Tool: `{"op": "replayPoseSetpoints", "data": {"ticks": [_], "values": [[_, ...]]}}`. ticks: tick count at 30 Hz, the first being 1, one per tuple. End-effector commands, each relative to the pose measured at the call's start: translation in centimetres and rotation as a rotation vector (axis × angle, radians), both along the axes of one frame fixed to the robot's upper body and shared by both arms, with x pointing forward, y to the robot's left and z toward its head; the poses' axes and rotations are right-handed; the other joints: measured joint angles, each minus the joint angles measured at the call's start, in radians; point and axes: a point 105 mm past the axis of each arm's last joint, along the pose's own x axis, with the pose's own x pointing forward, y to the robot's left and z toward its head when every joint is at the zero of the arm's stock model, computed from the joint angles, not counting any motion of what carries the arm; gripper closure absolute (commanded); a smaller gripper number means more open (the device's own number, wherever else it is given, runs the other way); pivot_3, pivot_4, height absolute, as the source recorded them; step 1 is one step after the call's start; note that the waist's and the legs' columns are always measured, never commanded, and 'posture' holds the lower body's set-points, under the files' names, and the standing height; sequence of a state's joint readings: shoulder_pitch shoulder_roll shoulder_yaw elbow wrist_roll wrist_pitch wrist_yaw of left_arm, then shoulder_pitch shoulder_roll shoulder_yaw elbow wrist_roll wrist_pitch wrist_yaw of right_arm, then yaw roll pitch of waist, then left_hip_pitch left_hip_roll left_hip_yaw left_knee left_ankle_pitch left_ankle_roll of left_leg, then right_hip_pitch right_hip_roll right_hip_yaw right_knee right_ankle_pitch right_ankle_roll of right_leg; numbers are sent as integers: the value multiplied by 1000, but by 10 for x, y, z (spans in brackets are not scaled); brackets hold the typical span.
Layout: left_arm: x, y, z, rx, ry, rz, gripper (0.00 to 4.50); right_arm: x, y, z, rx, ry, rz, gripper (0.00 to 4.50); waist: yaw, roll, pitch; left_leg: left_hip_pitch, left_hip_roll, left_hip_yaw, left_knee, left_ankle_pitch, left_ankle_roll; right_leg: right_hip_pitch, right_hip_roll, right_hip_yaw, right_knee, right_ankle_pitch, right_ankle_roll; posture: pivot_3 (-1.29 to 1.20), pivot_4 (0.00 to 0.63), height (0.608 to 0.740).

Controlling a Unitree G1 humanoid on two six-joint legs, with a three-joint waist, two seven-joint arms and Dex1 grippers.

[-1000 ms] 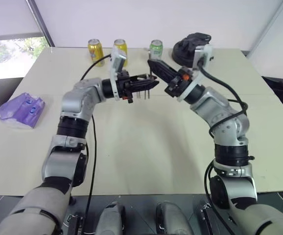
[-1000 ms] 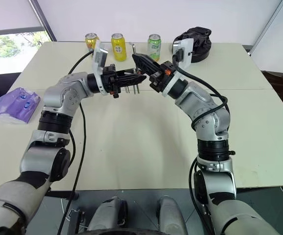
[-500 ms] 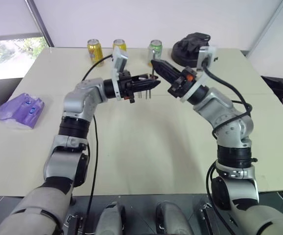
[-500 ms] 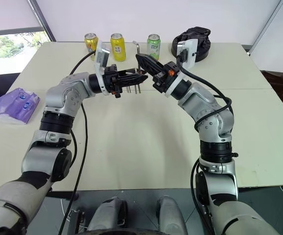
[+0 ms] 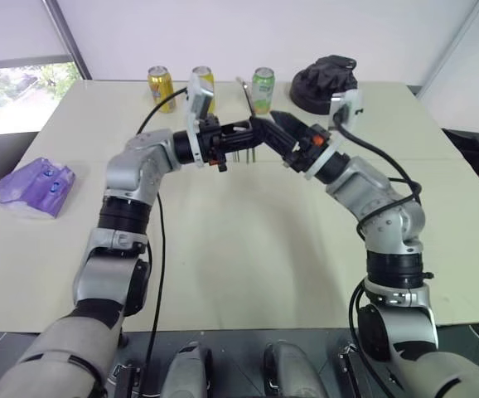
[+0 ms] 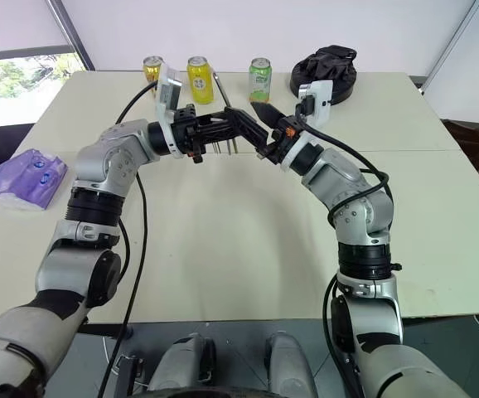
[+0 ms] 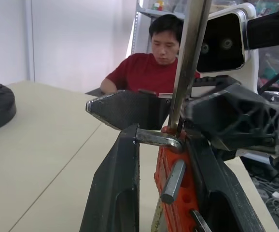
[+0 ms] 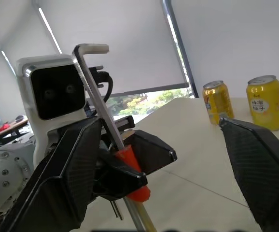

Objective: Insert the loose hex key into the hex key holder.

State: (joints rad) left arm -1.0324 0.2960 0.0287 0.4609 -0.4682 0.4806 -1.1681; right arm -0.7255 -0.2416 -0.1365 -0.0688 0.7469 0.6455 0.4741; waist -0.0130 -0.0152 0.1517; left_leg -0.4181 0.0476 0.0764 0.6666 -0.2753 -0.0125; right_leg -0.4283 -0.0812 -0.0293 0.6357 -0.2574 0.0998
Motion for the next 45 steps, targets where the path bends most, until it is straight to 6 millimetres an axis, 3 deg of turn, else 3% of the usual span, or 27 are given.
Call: {"op": "replayPoseSetpoints", "data": {"ticks": [1,18,29,35,41,45], "values": [[-4,2,15,-15,-70,-2,3929,1,-6,20,41,-62,-36,351,0,0,0,0,0,0,0,0,0,0,0,0,0,0,0,0,150,739],[-4,3,8,11,-63,2,3929,5,-11,42,91,-101,-72,351,0,0,0,0,0,0,0,0,0,0,0,0,0,0,0,0,150,739],[-14,2,25,67,-201,-11,3929,-2,-3,51,28,-152,-53,351,-1,0,0,0,0,0,0,0,0,0,0,0,0,0,0,0,150,739],[-19,7,14,119,-136,-47,3929,-5,-6,50,5,-160,-57,351,0,0,0,0,0,0,0,0,0,0,0,0,0,0,0,0,150,739],[-17,14,13,58,23,-81,3929,-13,-4,47,-15,-168,-32,351,0,0,0,0,0,0,0,0,0,0,0,0,0,0,0,0,150,739],[-16,13,11,72,12,-76,3929,-15,-3,43,-20,-161,-31,351,0,0,0,0,0,0,0,0,0,0,0,0,0,0,0,0,150,739]]}}
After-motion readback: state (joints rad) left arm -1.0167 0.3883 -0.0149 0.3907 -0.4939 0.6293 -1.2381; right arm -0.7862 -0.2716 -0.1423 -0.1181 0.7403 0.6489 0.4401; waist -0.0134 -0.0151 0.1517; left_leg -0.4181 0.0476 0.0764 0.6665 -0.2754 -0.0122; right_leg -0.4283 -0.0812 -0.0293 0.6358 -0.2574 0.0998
